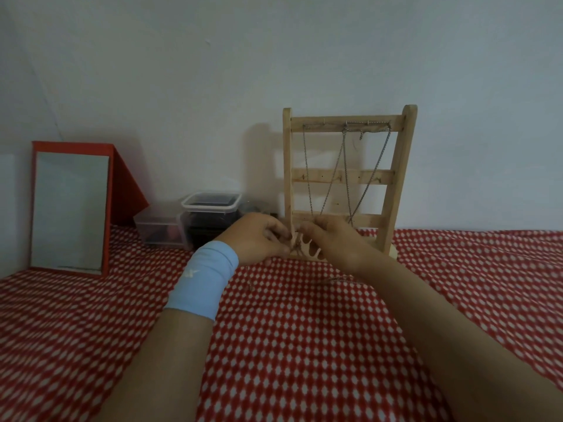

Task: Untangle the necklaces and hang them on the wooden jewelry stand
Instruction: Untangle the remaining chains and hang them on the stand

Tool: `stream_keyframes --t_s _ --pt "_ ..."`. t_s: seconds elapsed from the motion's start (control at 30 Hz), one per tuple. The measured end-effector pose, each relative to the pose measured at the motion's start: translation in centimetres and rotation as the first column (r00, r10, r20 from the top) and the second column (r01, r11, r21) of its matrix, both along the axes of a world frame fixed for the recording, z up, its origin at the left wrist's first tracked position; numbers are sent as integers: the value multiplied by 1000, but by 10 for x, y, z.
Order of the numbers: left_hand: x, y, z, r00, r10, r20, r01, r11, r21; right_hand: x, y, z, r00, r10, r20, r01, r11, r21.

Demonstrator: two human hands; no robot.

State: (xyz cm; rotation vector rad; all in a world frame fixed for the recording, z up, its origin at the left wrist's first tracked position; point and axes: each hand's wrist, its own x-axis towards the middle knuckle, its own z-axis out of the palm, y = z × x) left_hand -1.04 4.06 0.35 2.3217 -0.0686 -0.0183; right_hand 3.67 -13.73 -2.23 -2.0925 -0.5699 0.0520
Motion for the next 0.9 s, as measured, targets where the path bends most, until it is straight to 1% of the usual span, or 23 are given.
stream_keyframes --t_s 0.07,0.13,0.23,0.3,0.37,0.4,0.43,0.5,0.53,0.57,0.63,0.73,0.77,0.83,0.9 --pt "-1 0 2 1000 -25 -6 24 1000 -19 0 0 0 999 18 -47 -16 999 32" --pt "-3 -1 3 999 -50 -20 49 998 -24 -1 1 0 998 33 -60 -29 997 78" --pt "-3 -3 1 997 -72 -30 72 997 2 -3 0 1 995 57 -82 -38 975 218" --pt "-4 -4 0 997 -76 -22 76 997 1 0 -2 2 974 130 -184 -58 934 352" --pt "-4 -4 -1 996 -86 -16 84 995 -58 3 -3 4 920 214 -328 -39 883 467" --pt "-5 -4 0 996 -90 -3 89 992 -86 5 -2 3 904 216 -370 -17 881 472" --pt "-5 -4 1 996 -86 14 87 990 -114 5 -2 3 904 187 -385 -5 904 427" --pt "-5 -2 1 998 -52 43 59 983 -176 6 -2 1 915 130 -382 -18 958 285" --pt "-5 -1 2 998 -29 63 40 981 -190 5 -2 0 912 133 -388 -35 967 250" --pt "-5 0 2 996 -6 87 23 982 -188 4 -4 0 901 155 -406 -50 965 257" --pt "-4 0 2 993 17 115 5 983 -182 3 -7 2 868 239 -434 -90 937 337" --pt "-3 -6 1 999 11 51 2 968 -250 5 -11 3 853 349 -388 -148 874 463" --pt "-3 -7 1 999 11 31 -2 968 -252 6 -12 3 857 360 -369 -143 854 500" --pt "0 -8 1 999 22 41 -12 973 -229 8 -12 3 863 366 -348 -128 825 550" --pt "3 -7 -1 998 25 55 -8 959 -284 10 -11 2 869 364 -335 -126 818 562"
